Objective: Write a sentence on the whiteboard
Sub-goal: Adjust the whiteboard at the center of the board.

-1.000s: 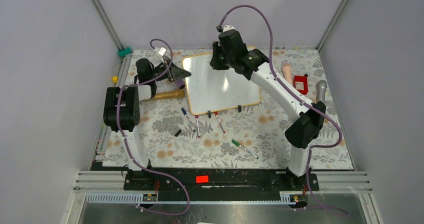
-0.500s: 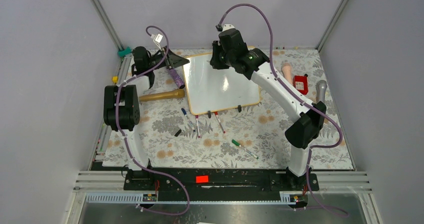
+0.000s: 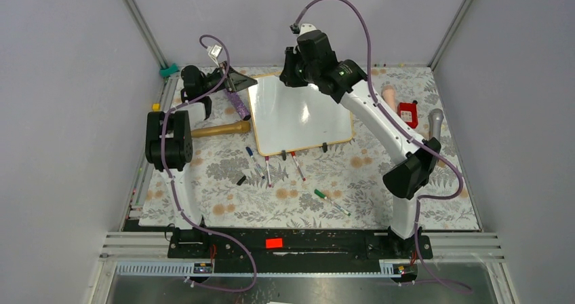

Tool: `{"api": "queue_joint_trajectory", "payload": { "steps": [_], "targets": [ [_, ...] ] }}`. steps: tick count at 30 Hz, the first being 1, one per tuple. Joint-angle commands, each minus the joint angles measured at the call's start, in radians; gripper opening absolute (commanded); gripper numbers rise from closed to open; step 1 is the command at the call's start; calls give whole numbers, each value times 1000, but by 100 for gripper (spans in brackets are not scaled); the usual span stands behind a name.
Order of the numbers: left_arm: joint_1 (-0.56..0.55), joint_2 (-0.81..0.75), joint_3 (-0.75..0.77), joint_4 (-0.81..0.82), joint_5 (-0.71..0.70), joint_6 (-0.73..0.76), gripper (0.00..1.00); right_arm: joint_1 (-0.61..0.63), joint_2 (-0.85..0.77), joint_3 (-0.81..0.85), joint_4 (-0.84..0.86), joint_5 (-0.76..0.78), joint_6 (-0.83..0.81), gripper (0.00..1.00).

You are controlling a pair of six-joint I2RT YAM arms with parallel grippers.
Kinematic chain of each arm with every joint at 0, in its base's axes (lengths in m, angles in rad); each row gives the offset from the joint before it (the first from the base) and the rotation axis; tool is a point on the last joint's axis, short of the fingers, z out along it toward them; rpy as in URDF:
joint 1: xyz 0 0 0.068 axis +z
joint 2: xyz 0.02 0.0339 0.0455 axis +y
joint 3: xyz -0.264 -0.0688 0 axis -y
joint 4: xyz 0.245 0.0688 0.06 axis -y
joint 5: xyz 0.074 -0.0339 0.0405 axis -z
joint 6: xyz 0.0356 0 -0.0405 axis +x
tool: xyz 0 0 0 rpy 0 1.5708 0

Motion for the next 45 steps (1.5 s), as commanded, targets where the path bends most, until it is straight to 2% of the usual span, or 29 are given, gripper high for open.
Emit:
{"api": "queue_joint_trajectory", "payload": {
  "steps": [1, 10, 13, 20, 22, 24, 27, 30, 32, 34, 41, 45],
  "targets": [
    [6, 20, 39, 246, 55, -154, 28, 15, 32, 61, -28, -25, -14, 0],
    [12, 5, 10, 252, 90, -173, 27, 56, 142, 214, -124, 67, -9, 0],
    [17, 17, 16, 275, 110, -213, 27, 67, 147, 212, -120, 77, -7, 0],
    [29, 41, 11, 319, 110, -257, 54, 70, 123, 178, -98, 85, -15, 0],
    [33, 27, -10, 322, 99, -243, 59, 70, 116, 171, -96, 91, -17, 0],
    [37, 3, -22, 235, 83, -154, 61, 69, 110, 164, -96, 96, -18, 0],
    [40, -51, -39, 11, 50, 44, 63, 69, 100, 155, -96, 98, -20, 0],
    [38, -111, -25, -345, 6, 305, 63, 70, 93, 149, -97, 104, -25, 0],
    [37, -136, -15, -478, -19, 408, 63, 70, 88, 142, -96, 104, -24, 0],
    [37, -150, -18, -503, -32, 429, 62, 70, 84, 135, -97, 105, -23, 0],
    [20, -180, -66, -476, -63, 407, 50, 70, 60, 98, -74, 107, -19, 0],
    [13, -174, -63, -476, -69, 408, 33, 69, 57, 99, -73, 110, -26, 0]
  ]
}}
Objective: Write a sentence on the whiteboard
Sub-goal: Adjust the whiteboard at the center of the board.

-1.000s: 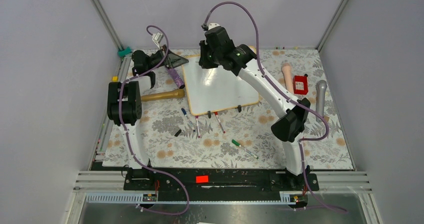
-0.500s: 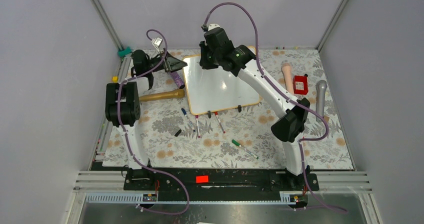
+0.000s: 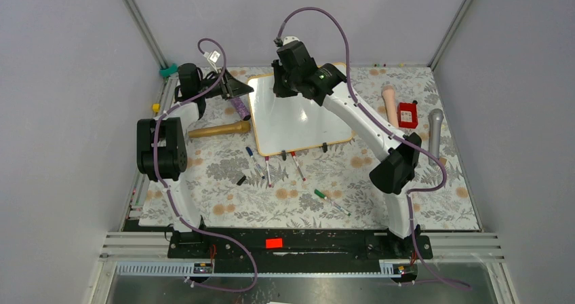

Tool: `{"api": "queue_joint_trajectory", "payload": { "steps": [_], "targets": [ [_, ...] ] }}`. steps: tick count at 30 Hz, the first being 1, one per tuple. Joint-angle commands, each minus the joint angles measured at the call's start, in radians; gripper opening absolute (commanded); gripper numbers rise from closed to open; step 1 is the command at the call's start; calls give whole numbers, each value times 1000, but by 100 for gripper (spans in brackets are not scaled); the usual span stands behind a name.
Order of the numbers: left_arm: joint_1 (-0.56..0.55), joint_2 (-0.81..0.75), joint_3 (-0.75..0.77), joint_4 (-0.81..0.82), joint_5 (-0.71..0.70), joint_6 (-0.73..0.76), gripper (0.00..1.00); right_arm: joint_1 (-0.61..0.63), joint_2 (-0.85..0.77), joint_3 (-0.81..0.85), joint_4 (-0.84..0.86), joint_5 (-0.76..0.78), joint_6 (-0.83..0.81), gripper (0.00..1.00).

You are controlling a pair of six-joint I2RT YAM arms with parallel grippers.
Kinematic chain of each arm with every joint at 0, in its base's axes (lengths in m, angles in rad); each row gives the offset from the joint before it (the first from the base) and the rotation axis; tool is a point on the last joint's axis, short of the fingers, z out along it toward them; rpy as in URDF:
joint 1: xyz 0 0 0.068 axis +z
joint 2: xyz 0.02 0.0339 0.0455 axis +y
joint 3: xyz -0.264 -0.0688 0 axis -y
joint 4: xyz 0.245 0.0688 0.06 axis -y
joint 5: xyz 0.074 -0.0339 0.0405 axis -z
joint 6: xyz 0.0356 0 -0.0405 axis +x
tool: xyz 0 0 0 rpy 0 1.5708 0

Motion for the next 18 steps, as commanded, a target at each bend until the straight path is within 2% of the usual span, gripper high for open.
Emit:
{"api": "queue_joint_trajectory", "payload": {
  "steps": [1, 4, 9, 13, 18],
  "targets": [
    [-10, -38, -11, 6, -33, 41, 25, 3, -70, 4, 35, 26, -21, 0],
    [-14, -38, -1, 1, -36, 44, 13, 4, -64, 10, 34, 32, -28, 0],
    [-15, -42, 7, -39, -28, 74, 1, 3, -35, 41, 35, 29, -24, 0],
    [-16, -59, 10, -95, -23, 124, 0, 3, -19, 63, 35, 24, -16, 0],
    [-21, -83, 13, -231, -32, 273, 0, 4, -21, 62, 34, 20, -17, 0]
  ]
}}
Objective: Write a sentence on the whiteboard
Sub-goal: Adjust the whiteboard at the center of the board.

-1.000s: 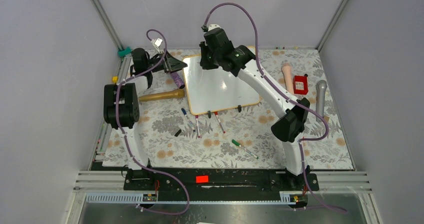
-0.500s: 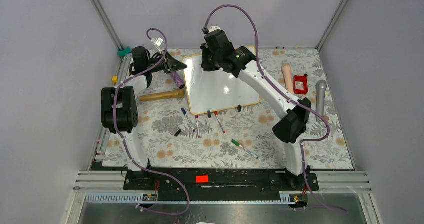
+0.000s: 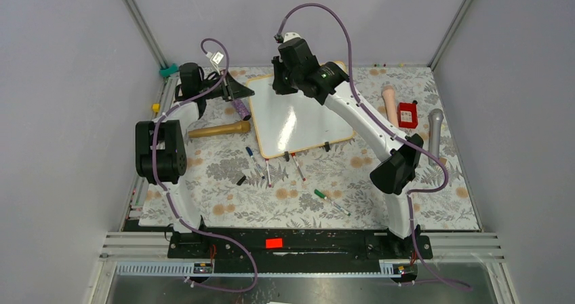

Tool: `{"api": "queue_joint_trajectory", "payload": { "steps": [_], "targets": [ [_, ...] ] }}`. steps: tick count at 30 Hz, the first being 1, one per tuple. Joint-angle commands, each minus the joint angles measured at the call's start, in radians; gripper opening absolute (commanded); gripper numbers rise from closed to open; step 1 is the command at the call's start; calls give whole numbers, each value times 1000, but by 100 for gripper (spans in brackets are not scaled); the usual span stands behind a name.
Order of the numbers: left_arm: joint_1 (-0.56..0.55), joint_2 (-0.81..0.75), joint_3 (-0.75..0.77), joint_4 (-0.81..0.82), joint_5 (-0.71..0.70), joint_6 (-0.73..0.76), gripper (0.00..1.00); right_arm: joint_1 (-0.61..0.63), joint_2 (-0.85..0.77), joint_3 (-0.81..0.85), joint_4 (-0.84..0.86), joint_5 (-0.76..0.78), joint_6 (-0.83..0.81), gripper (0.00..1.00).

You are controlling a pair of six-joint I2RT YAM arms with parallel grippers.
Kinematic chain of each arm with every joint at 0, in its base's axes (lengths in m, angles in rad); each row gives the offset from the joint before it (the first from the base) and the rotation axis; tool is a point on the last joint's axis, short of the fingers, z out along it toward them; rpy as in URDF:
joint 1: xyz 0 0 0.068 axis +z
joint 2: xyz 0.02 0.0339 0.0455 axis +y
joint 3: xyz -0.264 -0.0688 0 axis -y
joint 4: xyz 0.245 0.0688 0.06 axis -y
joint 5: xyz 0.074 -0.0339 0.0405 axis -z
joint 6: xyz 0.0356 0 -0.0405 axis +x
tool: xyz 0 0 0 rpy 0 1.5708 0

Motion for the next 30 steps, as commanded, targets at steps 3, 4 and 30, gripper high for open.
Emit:
{"api": "queue_joint_trajectory", "payload": {
  "steps": [3, 4, 30],
  "targets": [
    [-14, -55, 19, -145, -22, 180, 0, 4, -25, 24, 32, 19, -9, 0],
    [-16, -58, 21, -160, -22, 195, 0, 3, -31, 15, 33, 20, -11, 0],
    [-95, -54, 97, -467, -89, 356, 0, 3, -587, -652, 171, 131, -31, 0]
  ]
}}
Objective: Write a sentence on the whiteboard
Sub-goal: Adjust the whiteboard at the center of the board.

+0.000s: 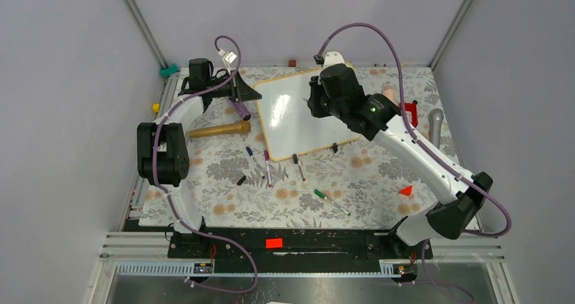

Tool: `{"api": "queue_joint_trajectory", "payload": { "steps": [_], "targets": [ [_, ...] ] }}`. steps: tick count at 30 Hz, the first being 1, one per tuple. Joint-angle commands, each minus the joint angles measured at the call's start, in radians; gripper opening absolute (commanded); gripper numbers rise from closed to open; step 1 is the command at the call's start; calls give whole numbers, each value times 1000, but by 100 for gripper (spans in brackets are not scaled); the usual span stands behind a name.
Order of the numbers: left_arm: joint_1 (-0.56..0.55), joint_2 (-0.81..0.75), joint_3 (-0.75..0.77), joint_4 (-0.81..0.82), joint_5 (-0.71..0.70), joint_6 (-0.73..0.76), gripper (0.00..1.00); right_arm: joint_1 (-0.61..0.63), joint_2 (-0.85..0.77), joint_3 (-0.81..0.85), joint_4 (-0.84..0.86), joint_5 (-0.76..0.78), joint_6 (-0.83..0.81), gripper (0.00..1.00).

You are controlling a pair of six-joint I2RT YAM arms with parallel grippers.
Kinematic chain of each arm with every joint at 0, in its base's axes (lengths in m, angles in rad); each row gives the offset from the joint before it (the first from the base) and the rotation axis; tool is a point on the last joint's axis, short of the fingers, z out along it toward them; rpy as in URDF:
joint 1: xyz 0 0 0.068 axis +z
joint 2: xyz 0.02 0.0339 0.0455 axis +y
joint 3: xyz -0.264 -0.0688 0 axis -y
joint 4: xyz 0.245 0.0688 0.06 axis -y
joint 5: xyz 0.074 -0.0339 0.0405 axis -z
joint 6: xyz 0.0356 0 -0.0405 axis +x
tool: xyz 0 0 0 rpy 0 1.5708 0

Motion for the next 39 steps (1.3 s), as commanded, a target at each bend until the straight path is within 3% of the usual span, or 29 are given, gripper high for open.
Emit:
{"api": "queue_joint_trajectory", "payload": {
  "steps": [1, 4, 9, 16, 23, 27, 32, 39],
  "targets": [
    [-22, -29, -9, -113, -104, 68, 0, 3, -79, -57, 40, 24, -1, 0],
    [-28, -63, -31, -156, -166, 100, 0, 3, -108, -85, 40, 27, -8, 0],
    [-35, -70, -53, -155, -136, 65, 0, 3, -130, -120, 64, 32, -20, 0],
    [-52, -85, -92, -134, 38, 317, 0, 2, -135, -110, 81, 24, -28, 0],
    [-57, -89, -137, -93, 28, 263, 0, 3, -141, -128, 159, 17, -42, 0],
    [-55, -79, -149, -34, 23, 152, 0, 4, -122, -148, 229, 4, -29, 0],
    [-57, -127, -181, -32, -24, 161, 0, 4, -37, -54, 209, -30, -38, 0],
    [-59, -59, -122, -80, 52, 177, 0, 4, 71, 58, 184, -53, -77, 0]
  ]
}}
